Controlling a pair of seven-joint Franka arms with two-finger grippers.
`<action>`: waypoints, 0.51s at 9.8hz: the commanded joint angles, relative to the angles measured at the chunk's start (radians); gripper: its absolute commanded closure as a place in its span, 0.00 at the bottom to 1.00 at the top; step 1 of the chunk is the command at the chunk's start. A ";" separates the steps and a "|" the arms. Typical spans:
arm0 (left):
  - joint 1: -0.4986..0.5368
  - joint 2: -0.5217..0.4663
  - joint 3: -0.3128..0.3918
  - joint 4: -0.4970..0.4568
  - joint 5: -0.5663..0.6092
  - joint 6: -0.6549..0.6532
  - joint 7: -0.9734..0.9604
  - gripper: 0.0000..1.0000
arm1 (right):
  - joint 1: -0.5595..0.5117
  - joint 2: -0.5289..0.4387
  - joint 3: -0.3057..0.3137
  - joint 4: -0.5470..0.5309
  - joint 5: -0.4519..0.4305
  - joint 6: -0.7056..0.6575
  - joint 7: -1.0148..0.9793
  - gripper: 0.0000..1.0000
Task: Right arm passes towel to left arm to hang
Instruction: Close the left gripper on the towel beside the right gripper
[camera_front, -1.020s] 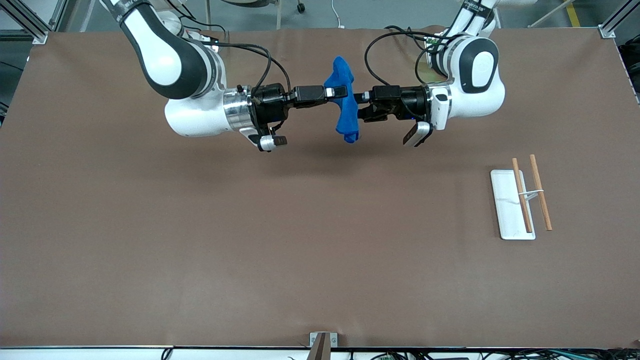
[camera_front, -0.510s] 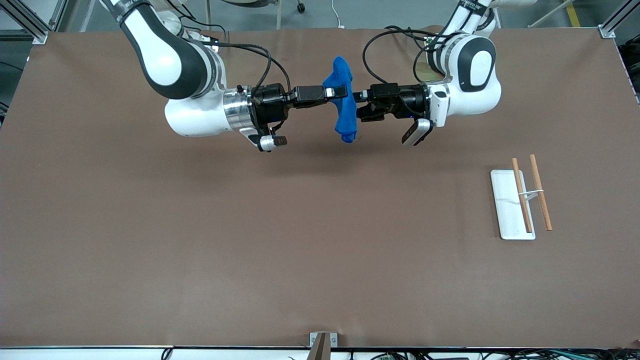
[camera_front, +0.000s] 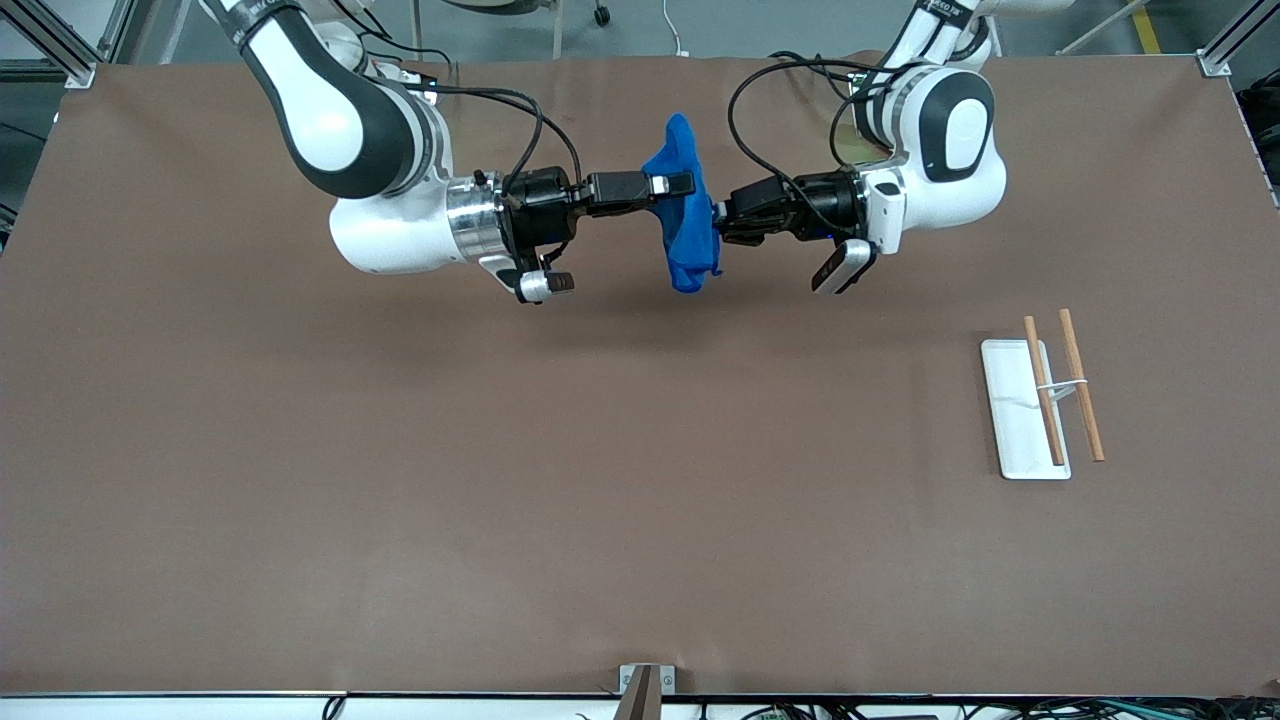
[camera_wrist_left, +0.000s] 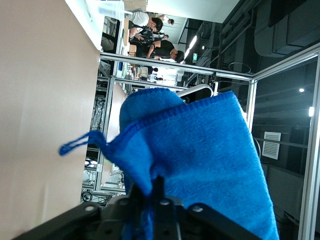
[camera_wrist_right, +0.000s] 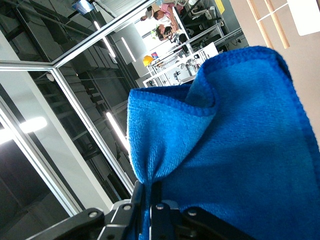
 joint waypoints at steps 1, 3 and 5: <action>0.005 0.001 -0.007 -0.020 -0.019 0.035 0.023 1.00 | 0.000 0.005 0.007 0.004 0.029 0.003 -0.020 1.00; 0.005 -0.001 -0.005 -0.013 -0.007 0.068 0.017 1.00 | -0.002 0.007 0.007 0.004 0.027 0.003 -0.020 1.00; 0.005 -0.002 -0.002 -0.003 0.079 0.116 0.003 1.00 | -0.008 0.007 0.007 0.000 0.018 0.003 -0.020 0.71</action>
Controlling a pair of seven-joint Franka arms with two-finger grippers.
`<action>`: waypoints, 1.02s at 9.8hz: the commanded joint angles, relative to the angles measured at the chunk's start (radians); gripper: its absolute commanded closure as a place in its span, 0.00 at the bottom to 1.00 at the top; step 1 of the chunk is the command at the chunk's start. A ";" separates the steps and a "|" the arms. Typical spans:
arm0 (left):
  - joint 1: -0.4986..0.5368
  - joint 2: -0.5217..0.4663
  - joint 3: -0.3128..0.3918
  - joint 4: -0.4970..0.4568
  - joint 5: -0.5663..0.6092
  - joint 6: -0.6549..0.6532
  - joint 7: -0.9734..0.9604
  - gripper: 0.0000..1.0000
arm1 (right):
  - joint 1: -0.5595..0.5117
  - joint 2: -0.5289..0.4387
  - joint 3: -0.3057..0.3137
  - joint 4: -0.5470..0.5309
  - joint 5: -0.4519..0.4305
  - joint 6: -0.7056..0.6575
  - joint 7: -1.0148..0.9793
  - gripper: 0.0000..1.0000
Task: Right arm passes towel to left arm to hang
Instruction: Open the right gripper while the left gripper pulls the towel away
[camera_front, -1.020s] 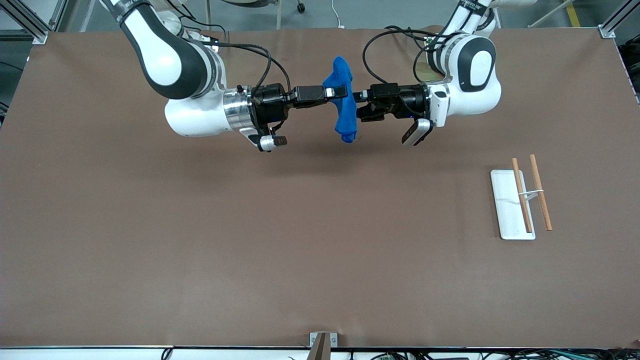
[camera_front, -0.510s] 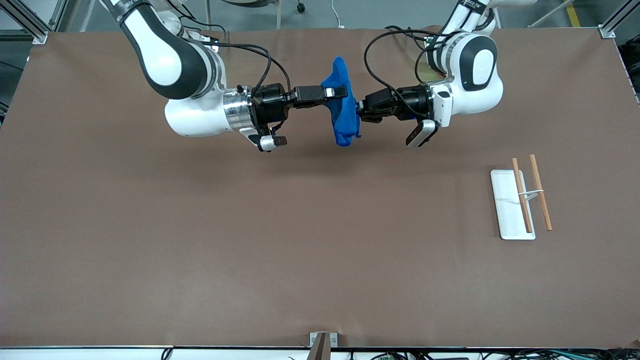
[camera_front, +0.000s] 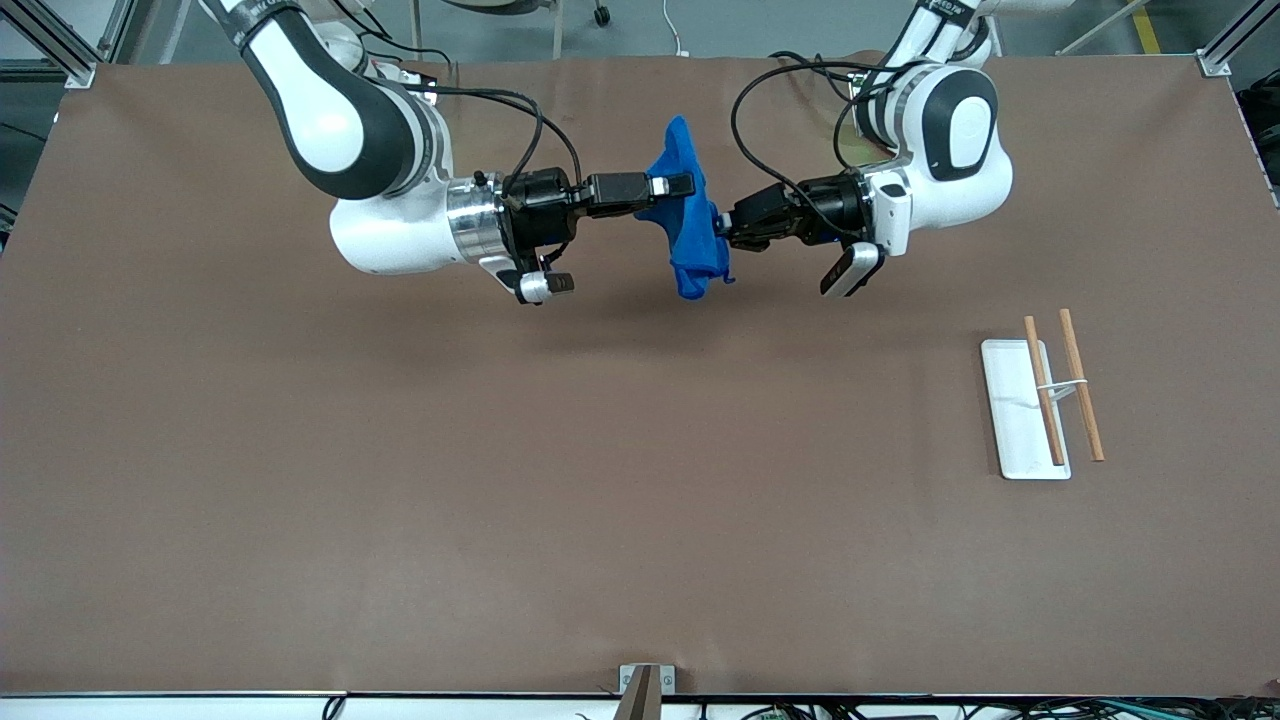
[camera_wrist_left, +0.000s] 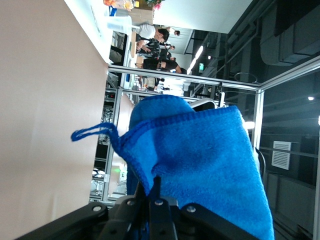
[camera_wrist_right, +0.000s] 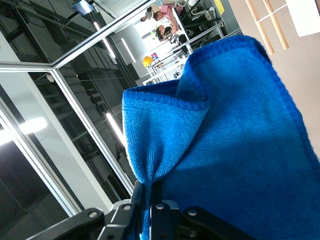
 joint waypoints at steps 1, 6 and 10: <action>0.005 -0.011 -0.003 -0.012 0.090 0.056 -0.023 1.00 | -0.012 0.003 0.006 -0.003 0.015 0.000 -0.018 0.01; 0.010 -0.089 0.167 0.017 0.660 0.071 -0.153 1.00 | -0.185 -0.011 0.000 0.001 -0.482 -0.027 0.123 0.00; 0.011 -0.082 0.388 0.145 1.208 0.059 -0.307 1.00 | -0.296 -0.065 -0.098 0.000 -1.091 -0.070 0.139 0.00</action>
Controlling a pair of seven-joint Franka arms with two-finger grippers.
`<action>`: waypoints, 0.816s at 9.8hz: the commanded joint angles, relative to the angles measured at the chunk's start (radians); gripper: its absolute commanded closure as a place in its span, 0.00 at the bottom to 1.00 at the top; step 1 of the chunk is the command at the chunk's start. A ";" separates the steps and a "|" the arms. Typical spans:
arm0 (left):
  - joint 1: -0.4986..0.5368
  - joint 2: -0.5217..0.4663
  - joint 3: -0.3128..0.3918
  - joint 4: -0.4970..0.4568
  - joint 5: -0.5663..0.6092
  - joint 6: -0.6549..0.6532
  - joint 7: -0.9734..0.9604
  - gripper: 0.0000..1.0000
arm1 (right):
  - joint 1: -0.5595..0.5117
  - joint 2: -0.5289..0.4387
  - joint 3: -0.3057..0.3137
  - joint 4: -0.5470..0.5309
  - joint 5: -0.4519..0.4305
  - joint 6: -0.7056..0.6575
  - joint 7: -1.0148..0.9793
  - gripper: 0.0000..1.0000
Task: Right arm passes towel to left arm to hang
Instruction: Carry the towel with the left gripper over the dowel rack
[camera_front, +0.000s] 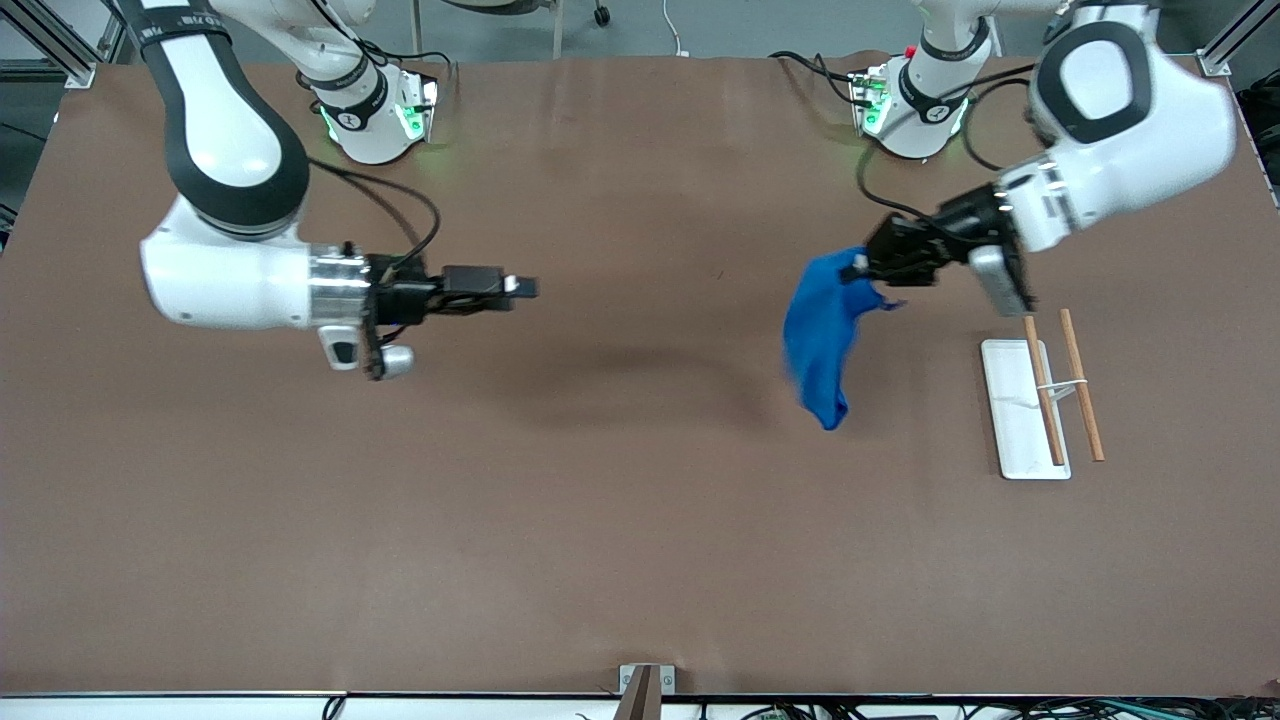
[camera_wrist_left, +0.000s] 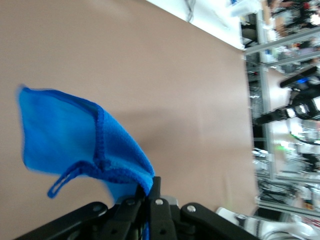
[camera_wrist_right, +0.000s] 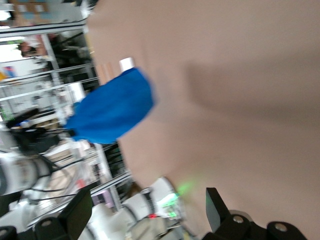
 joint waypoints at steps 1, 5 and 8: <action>-0.004 0.030 0.086 0.024 0.205 -0.003 -0.022 1.00 | -0.004 -0.058 -0.089 -0.009 -0.253 -0.007 0.027 0.00; -0.004 0.071 0.301 0.049 0.514 -0.003 0.025 1.00 | 0.002 -0.095 -0.276 0.017 -0.706 0.004 0.036 0.00; -0.001 0.129 0.390 0.099 0.611 -0.003 0.282 1.00 | 0.000 -0.156 -0.374 0.037 -0.871 -0.024 0.046 0.00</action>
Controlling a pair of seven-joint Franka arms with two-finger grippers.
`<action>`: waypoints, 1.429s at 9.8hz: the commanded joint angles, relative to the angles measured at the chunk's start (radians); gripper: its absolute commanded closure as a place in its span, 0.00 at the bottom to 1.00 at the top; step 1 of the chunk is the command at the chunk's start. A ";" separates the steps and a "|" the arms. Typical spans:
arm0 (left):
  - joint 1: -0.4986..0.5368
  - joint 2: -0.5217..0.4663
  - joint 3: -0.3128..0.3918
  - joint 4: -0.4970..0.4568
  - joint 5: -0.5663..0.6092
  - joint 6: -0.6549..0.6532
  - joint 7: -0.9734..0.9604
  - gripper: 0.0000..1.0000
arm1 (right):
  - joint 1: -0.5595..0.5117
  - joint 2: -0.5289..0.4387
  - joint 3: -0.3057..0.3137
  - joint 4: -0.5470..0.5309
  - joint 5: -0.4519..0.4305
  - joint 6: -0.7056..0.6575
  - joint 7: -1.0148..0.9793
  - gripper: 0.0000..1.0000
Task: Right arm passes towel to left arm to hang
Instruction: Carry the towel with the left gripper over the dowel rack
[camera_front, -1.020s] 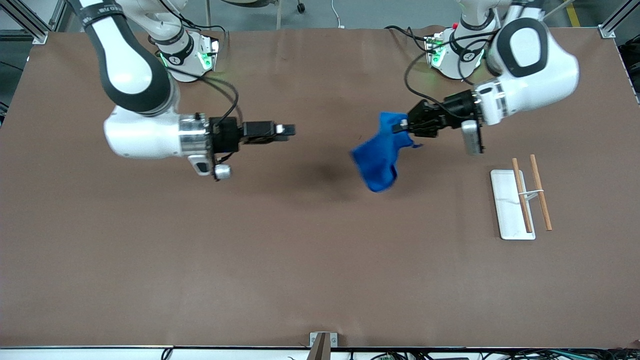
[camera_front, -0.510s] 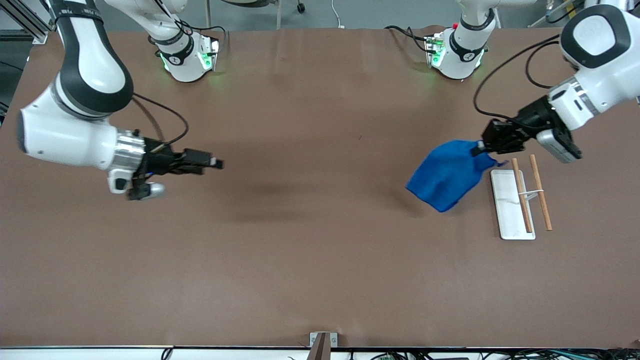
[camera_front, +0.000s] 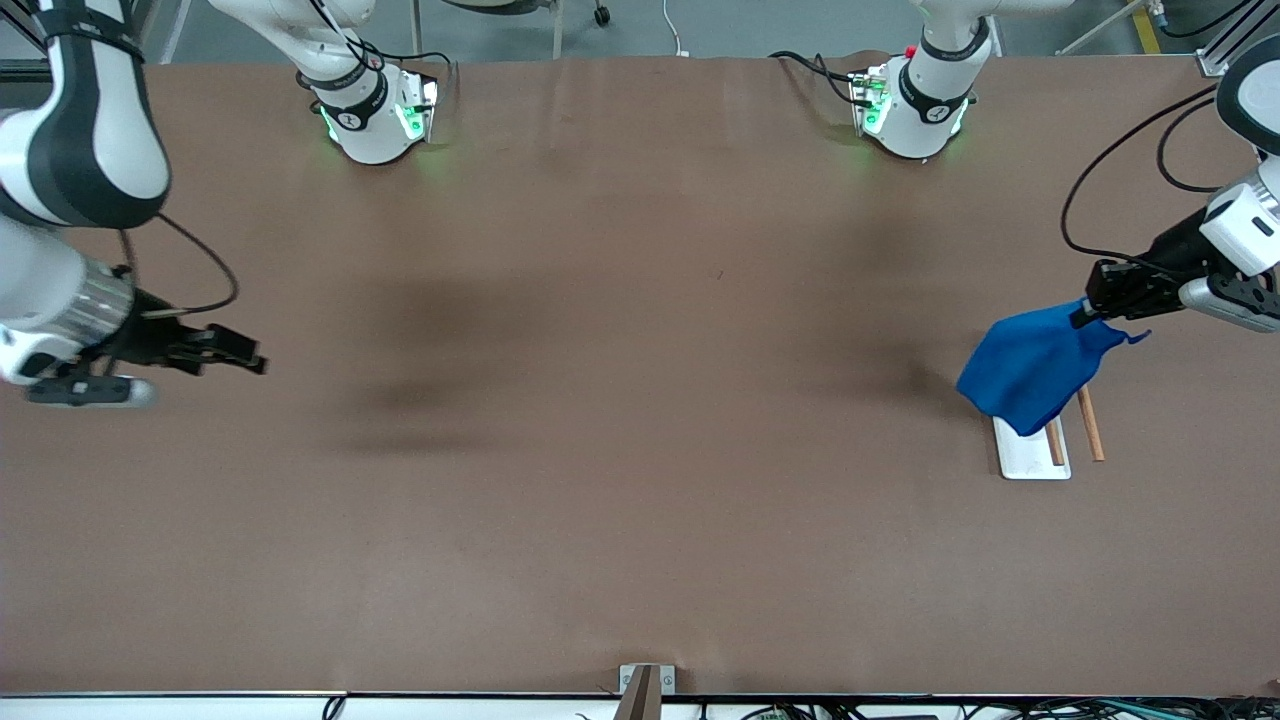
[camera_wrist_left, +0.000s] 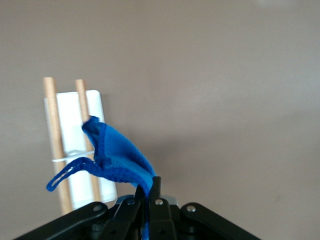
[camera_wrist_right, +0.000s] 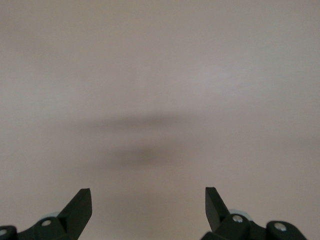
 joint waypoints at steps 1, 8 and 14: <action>-0.002 0.081 0.068 0.049 0.035 -0.001 0.205 1.00 | 0.007 -0.080 -0.032 0.006 -0.102 -0.084 0.029 0.00; 0.036 0.256 0.154 0.178 0.215 -0.003 0.426 0.97 | 0.027 -0.218 -0.062 0.213 -0.121 -0.488 0.142 0.00; 0.047 0.283 0.192 0.195 0.210 -0.001 0.409 0.00 | 0.030 -0.171 -0.060 0.325 -0.121 -0.501 0.102 0.00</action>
